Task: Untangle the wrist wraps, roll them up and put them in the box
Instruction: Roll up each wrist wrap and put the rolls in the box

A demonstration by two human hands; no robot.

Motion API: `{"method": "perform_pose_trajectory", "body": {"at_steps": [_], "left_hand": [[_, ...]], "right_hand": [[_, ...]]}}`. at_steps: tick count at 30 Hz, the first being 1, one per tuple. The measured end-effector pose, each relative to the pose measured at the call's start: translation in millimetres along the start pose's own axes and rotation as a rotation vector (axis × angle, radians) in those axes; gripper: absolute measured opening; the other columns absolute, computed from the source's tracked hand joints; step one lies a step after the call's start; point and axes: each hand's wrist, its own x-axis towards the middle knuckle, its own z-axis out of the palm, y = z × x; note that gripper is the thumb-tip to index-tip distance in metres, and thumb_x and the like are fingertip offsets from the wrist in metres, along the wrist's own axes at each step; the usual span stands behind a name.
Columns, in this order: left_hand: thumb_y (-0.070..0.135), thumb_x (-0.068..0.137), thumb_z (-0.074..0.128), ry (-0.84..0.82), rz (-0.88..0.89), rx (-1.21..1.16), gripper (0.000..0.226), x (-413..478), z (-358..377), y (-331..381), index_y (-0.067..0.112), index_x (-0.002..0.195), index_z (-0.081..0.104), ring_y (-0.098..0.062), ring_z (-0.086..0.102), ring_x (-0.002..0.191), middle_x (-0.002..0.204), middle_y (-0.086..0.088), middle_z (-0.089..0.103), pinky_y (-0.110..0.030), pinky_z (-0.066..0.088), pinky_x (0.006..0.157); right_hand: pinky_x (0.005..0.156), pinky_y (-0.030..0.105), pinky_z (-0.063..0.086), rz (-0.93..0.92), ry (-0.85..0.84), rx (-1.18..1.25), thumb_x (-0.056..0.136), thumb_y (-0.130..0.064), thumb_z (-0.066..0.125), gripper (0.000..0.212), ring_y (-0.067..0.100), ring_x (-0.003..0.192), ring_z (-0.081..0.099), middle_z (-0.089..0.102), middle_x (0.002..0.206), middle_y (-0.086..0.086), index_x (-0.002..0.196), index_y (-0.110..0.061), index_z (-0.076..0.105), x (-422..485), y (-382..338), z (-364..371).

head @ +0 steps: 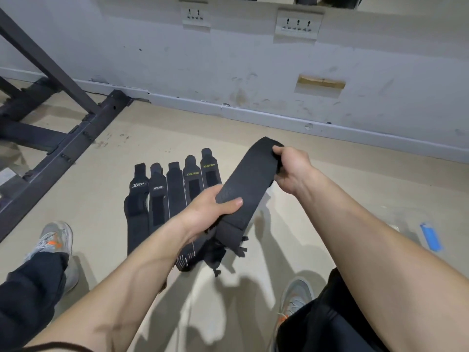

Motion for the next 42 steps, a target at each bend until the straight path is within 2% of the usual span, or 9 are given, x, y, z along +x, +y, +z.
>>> {"method": "perform_pose_trajectory", "body": {"at_steps": [4,7,11,17,22,26,29,32,42], "left_hand": [[0.011,0.101,0.062,0.056,0.002,-0.273,0.009,4.4,5.9,31.2,0.009,0.107,0.069,-0.021,0.077,0.079,0.099,-0.012,0.077,-0.028,0.062,0.062],[0.012,0.101,0.061,0.055,-0.019,-0.373,0.014,12.5,0.0,50.3,0.006,0.099,0.073,-0.025,0.076,0.080,0.097,-0.015,0.076,-0.034,0.062,0.072],[0.013,0.103,0.056,0.066,-0.113,-0.465,0.022,16.1,-13.9,68.9,0.003,0.095,0.074,-0.021,0.074,0.071,0.090,-0.013,0.075,-0.029,0.061,0.065],[0.015,0.104,0.049,-0.024,-0.217,-0.456,0.025,10.1,-31.4,78.1,0.002,0.110,0.069,-0.029,0.072,0.090,0.102,-0.017,0.074,-0.041,0.057,0.093],[0.034,0.104,0.052,-0.031,-0.316,-0.390,0.029,3.2,-40.6,68.4,0.010,0.105,0.069,-0.023,0.071,0.067,0.083,-0.010,0.072,-0.029,0.057,0.057],[0.031,0.106,0.046,0.328,-0.071,-0.166,0.027,9.6,-37.7,48.9,0.015,0.094,0.064,-0.017,0.063,0.065,0.073,-0.002,0.072,-0.032,0.049,0.068],[-0.003,0.099,0.047,0.251,0.137,-0.284,0.025,7.8,-28.0,47.0,0.009,0.104,0.069,-0.023,0.074,0.091,0.103,-0.012,0.077,-0.037,0.059,0.089],[-0.001,0.101,0.048,0.078,0.180,-0.393,0.024,3.6,-16.9,51.5,0.007,0.108,0.070,-0.020,0.073,0.088,0.100,-0.007,0.077,-0.037,0.062,0.087],[0.001,0.100,0.060,0.135,0.143,-0.451,0.025,17.9,8.9,45.6,-0.002,0.124,0.065,-0.025,0.074,0.103,0.114,-0.016,0.076,-0.033,0.062,0.084]], "right_hand": [[0.067,0.030,0.051,-0.090,-0.132,-0.481,0.098,-0.015,0.055,0.007,0.022,0.069,0.064,0.067,0.084,0.011,0.101,-0.013,0.060,-15.3,12.1,4.0],[0.059,0.023,0.048,-0.349,-0.191,-0.898,0.097,-0.015,0.041,0.029,0.017,0.065,0.065,0.072,0.084,0.006,0.109,-0.020,0.066,-20.7,18.0,3.4],[0.079,0.033,0.045,-0.650,-0.248,-1.356,0.092,-0.023,0.050,0.039,0.016,0.096,0.056,0.057,0.109,-0.007,0.123,-0.040,0.066,-27.1,6.5,-2.8],[0.095,0.021,0.043,-0.881,-0.608,-1.079,0.087,-0.014,0.069,0.047,0.001,0.119,0.053,0.057,0.129,-0.017,0.128,-0.037,0.066,-45.1,-0.7,2.2],[0.079,0.040,0.057,-0.888,-0.519,-0.964,0.091,-0.009,0.055,0.027,0.014,0.086,0.071,0.076,0.090,-0.010,0.092,-0.026,0.075,-46.9,-0.3,12.5],[0.055,0.013,0.041,-0.685,-0.468,-0.755,0.100,-0.006,0.057,0.032,-0.004,0.051,0.055,0.061,0.053,-0.021,0.076,-0.025,0.068,-42.2,-0.6,13.9],[0.058,0.027,0.043,-0.544,-0.392,-0.623,0.097,-0.020,0.066,0.018,0.008,0.054,0.056,0.066,0.063,-0.006,0.085,-0.011,0.075,-38.4,3.8,16.1],[0.070,0.038,0.053,-0.499,-0.284,-0.481,0.090,-0.022,0.074,0.008,0.022,0.072,0.070,0.075,0.078,0.004,0.085,-0.017,0.072,-34.0,0.1,15.0],[0.072,0.028,0.049,-0.714,-0.366,-0.575,0.096,-0.032,0.067,0.016,0.004,0.074,0.058,0.062,0.082,-0.006,0.109,-0.023,0.065,-36.0,-12.6,6.5]]}}
